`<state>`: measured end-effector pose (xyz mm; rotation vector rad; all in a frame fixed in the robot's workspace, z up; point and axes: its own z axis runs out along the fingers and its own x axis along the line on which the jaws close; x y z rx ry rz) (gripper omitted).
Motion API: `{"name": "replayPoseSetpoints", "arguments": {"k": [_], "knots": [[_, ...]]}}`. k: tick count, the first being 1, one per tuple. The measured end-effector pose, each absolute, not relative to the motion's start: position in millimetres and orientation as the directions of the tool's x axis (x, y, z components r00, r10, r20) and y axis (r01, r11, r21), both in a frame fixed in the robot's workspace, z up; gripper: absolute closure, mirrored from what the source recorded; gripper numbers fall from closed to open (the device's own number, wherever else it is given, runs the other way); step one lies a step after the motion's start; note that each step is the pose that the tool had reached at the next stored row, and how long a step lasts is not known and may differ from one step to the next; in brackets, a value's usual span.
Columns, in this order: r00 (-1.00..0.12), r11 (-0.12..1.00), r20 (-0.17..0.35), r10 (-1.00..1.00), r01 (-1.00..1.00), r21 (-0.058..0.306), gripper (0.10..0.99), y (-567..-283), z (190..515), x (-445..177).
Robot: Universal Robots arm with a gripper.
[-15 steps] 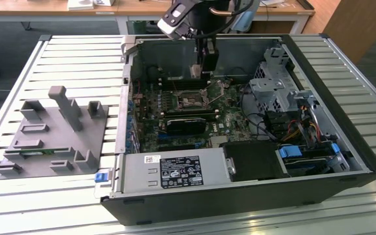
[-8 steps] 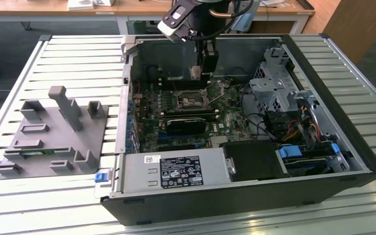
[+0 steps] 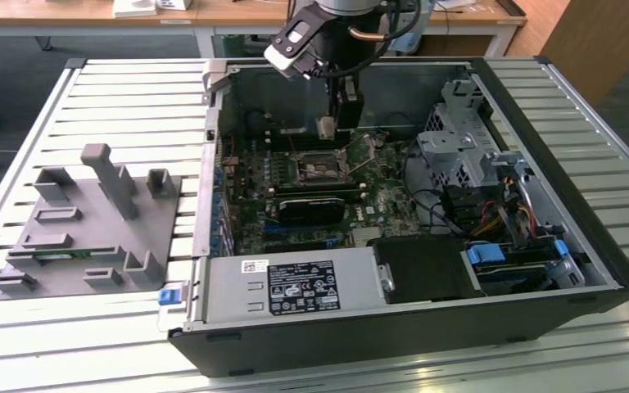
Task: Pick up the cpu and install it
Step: 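Place the cpu into insertion slot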
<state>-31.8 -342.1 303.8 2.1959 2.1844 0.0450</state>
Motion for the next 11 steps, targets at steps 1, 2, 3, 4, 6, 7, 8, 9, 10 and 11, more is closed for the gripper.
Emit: {"name": "replayPoseSetpoints", "arguments": {"k": [1,2,3,4,6,7,8,9,10,11], "knots": [[0.005,-0.004,-0.01,1.0,0.999,0.052,0.545,-342,302,-32],[0.002,-0.001,-0.01,1.0,0.999,0.052,0.545,-341,300,-32],[-0.006,0.007,-0.01,1.0,0.999,0.052,0.545,-341,299,-32],[-0.019,0.02,-0.01,1.0,0.998,0.052,0.545,-341,298,-32],[-0.043,0.043,-0.01,0.999,0.998,0.052,0.545,-341,295,-33],[-0.049,0.049,-0.01,0.999,0.997,0.052,0.545,-341,294,-33],[-0.049,0.05,-0.01,0.999,0.997,0.052,0.545,-341,293,-33],[-0.049,0.05,-0.01,0.999,0.997,0.052,0.545,-341,292,-33],[-0.049,0.05,-0.01,0.999,0.997,0.052,0.545,-340,291,-33],[-0.049,0.05,-0.01,0.999,0.997,0.052,0.545,-340,289,-33]]}}
